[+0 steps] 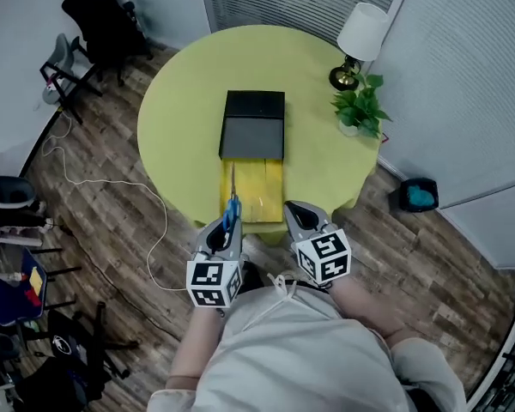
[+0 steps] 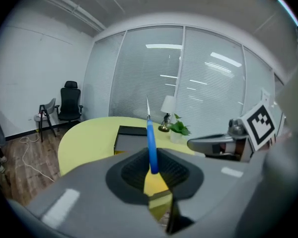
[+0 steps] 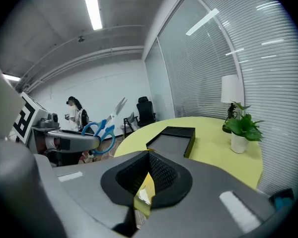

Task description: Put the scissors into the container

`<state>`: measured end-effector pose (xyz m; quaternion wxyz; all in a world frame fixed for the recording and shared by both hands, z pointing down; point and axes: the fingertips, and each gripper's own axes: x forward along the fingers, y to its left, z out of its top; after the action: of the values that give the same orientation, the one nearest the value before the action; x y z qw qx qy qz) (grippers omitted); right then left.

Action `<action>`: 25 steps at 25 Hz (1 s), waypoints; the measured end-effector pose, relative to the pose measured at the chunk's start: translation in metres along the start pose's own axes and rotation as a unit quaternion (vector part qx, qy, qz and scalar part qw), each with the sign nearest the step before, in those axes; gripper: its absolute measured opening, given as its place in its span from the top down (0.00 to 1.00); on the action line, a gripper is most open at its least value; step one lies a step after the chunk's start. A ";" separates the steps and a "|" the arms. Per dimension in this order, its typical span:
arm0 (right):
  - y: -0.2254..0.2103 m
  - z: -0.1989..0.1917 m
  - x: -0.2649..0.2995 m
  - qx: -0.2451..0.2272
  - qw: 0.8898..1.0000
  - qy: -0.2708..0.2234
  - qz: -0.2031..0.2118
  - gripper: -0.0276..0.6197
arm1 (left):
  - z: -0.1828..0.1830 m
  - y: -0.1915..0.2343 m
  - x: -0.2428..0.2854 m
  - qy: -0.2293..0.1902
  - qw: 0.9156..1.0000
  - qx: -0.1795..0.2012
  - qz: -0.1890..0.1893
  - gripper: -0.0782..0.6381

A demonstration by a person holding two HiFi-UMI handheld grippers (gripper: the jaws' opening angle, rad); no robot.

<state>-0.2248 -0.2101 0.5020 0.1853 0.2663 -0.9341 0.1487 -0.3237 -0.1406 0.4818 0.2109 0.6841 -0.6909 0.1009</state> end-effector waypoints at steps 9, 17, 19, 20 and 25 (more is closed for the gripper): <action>-0.019 0.004 0.031 0.046 0.994 0.004 -0.103 0.96 | -0.006 0.030 0.057 0.060 0.994 0.011 -0.093 0.82; -0.025 -0.008 0.050 0.058 0.988 0.025 -0.142 0.96 | -0.051 0.030 0.095 0.145 0.976 -0.026 -0.163 0.82; -0.027 -0.014 0.053 0.060 0.987 0.034 -0.146 0.96 | -0.065 0.029 0.105 0.168 0.970 -0.030 -0.173 0.82; -0.028 -0.018 0.055 0.062 0.986 0.038 -0.148 0.96 | -0.071 0.028 0.110 0.180 0.967 -0.032 -0.178 0.82; -0.033 -0.031 0.061 0.071 0.985 0.052 -0.150 0.96 | -0.098 0.030 0.135 0.238 0.954 -0.019 -0.180 0.82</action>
<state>-0.2465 -0.2529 0.5613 0.2347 0.4080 -0.8595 0.1992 -0.3345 -0.2187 0.6317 0.3970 0.7491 -0.4880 0.2076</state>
